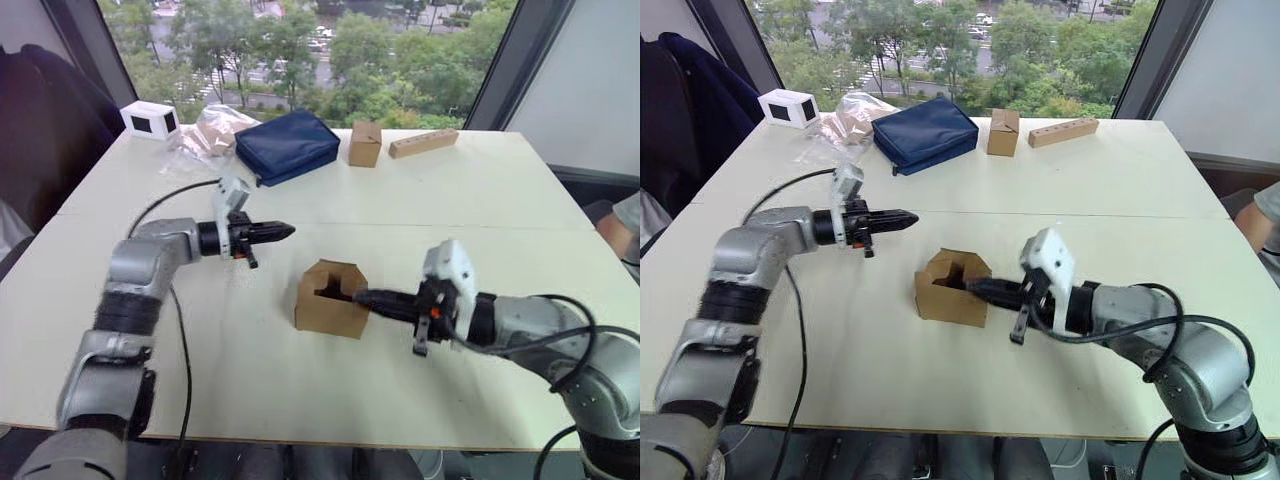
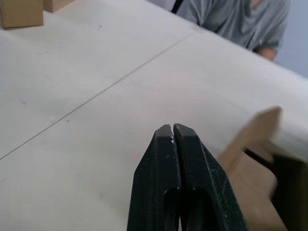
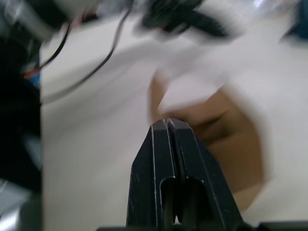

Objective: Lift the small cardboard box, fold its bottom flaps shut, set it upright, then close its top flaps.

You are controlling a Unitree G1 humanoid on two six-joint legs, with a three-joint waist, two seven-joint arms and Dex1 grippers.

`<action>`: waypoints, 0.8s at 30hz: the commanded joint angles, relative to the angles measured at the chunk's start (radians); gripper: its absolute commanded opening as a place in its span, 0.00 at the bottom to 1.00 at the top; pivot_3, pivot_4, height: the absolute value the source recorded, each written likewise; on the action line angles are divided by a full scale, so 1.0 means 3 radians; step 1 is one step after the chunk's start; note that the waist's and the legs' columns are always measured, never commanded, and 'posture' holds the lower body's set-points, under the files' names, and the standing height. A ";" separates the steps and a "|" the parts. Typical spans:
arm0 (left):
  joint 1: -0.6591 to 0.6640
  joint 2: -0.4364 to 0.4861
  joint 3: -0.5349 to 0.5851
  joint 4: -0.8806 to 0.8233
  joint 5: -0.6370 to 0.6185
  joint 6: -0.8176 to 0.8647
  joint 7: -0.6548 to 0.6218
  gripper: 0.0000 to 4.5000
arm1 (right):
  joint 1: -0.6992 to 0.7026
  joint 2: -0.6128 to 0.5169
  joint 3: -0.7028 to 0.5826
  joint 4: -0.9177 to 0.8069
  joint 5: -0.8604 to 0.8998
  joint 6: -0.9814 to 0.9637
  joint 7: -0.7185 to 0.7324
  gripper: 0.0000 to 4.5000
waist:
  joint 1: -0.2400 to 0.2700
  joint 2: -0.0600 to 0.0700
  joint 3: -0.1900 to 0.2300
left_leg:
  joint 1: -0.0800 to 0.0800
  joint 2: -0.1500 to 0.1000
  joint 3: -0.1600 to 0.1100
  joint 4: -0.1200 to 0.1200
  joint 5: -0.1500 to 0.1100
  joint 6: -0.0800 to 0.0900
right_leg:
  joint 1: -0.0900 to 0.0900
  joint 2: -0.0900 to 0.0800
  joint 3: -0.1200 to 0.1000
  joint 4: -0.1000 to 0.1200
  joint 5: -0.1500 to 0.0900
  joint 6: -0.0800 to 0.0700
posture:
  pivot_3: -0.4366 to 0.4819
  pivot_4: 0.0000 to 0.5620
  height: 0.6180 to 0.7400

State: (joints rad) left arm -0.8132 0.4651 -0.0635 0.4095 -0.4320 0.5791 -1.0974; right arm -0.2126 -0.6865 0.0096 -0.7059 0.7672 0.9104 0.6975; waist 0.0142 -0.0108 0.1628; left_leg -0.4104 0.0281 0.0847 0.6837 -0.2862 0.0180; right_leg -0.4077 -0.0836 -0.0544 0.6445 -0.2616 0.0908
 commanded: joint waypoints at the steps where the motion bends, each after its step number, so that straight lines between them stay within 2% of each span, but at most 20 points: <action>1: -0.0135 -0.0198 -0.0225 0.0364 0.0222 -0.0332 -0.0191 0.00 | -0.0063 0.0099 0.0270 0.0154 -0.0190 -0.0200 0.0037 0.00 | -0.0008 -0.0001 0.0001 | -0.0002 -0.0003 0.0001 0.0000 0.0000 0.0000 | -0.0002 0.0000 0.0001 -0.0001 0.0000 0.0000 | 0.48 0.27 1.00; 5: -0.0155 -0.0363 -0.0406 0.0595 0.0346 -0.0431 -0.0410 0.00 | -0.0220 0.0268 0.0474 0.0448 -0.0407 -0.0337 -0.0014 0.00 | -0.0031 -0.0002 0.0001 | -0.0003 -0.0002 0.0002 0.0000 -0.0001 0.0001 | -0.0007 0.0002 0.0001 0.0001 0.0000 0.0000 | 0.48 0.27 1.00; 10: -0.0114 -0.0380 -0.0471 0.0530 0.0395 -0.0387 -0.0600 0.00 | -0.0378 0.0468 0.0489 0.0638 -0.0492 -0.0367 -0.0099 0.00 | -0.0024 -0.0004 0.0003 | -0.0003 0.0008 0.0000 0.0000 -0.0001 0.0001 | -0.0008 0.0005 0.0000 0.0003 0.0000 0.0000 | 0.48 0.27 1.00; 18: -0.0049 -0.0339 -0.0420 0.0429 0.0402 -0.0331 -0.0603 0.00 | -0.0388 0.0457 0.0851 0.0855 -0.0912 -0.0517 -0.0040 0.00 | -0.0012 -0.0004 0.0003 | -0.0003 0.0007 0.0001 0.0000 -0.0001 0.0001 | -0.0007 0.0001 0.0001 0.0002 0.0000 0.0000 | 0.48 0.27 1.00; 24: 0.0024 -0.0257 -0.0366 0.0296 0.0365 -0.0256 -0.0594 0.00 | -0.0368 0.0463 0.0881 0.0939 -0.1035 -0.0601 0.0003 0.00 | -0.0015 -0.0003 0.0002 | -0.0003 0.0008 0.0000 0.0000 -0.0001 0.0001 | -0.0007 0.0002 0.0000 0.0003 0.0000 0.0000 | 0.48 0.27 1.00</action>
State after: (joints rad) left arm -0.8112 0.3744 -0.2047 0.5417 -0.3092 0.4948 -1.2743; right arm -0.3262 -0.5484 0.2672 -0.4330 0.4739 0.7296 0.6950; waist 0.0098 -0.0118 0.1636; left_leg -0.4114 0.0305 0.0848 0.6837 -0.2864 0.0184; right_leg -0.4097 -0.0830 -0.0543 0.6453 -0.2617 0.0907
